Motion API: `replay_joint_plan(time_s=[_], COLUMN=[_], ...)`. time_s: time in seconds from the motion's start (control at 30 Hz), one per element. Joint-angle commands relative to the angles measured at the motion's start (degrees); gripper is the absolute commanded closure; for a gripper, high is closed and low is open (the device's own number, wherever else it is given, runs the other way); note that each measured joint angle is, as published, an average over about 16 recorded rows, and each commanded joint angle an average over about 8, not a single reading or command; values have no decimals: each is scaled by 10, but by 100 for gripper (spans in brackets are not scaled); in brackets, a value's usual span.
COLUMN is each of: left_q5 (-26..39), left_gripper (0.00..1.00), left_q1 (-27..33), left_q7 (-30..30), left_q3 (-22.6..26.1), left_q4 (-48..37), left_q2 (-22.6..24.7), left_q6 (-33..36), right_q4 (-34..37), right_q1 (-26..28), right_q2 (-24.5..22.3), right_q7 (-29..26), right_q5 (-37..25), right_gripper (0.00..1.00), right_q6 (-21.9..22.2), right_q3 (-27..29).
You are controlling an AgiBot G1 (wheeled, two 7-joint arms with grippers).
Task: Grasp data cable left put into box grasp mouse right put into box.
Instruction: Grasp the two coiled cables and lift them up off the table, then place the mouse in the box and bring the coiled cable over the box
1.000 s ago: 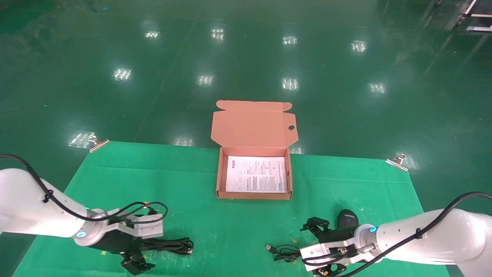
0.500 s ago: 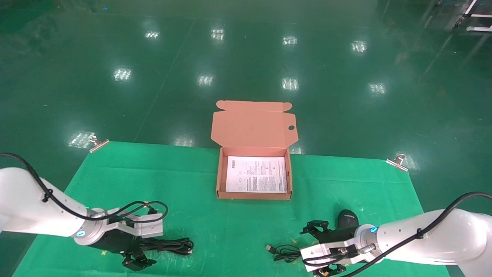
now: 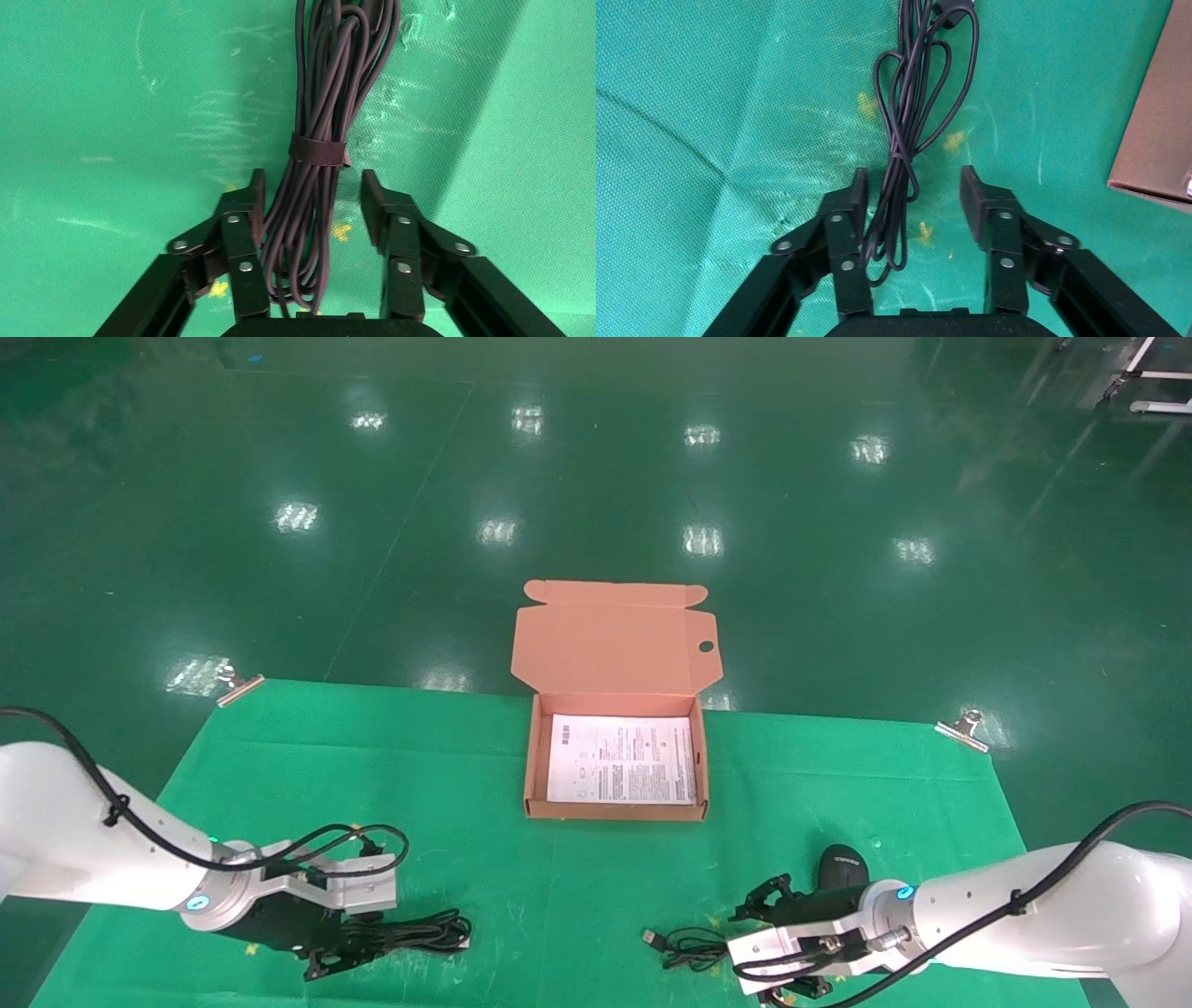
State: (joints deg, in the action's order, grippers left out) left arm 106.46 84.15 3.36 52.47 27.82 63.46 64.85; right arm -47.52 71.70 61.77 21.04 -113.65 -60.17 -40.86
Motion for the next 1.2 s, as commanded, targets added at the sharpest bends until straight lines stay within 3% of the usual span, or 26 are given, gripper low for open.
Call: replay_joint_plan(time_s=[0.03,0.47,0.6,0.87,1.2], left_q5=[0,0,4,27,49], left_gripper=[100,100,100,100,100], left_q1=[0,0,6,40,68], left_q7=[0,0,-1,6,47], left_q3=[0,0,2,2,-9], left_q4=[0,2,15,115,227], left_q2=[0,0,-8,-51,-80], left_q6=[0,2,6,8,-13], right_q4=[0,-1,-6,-31,-27], right_q1=[0,1,12,74,137], right_q2=[0,-2,-22,-86,-76], right_q7=[0,-1,-15,-78,-78], right_q5=[0,1,18,71,95], right_gripper=[100,100,100,100,100], right_q6=[0,-1,-8,-3,25], right_q3=[0,1,16,81,112])
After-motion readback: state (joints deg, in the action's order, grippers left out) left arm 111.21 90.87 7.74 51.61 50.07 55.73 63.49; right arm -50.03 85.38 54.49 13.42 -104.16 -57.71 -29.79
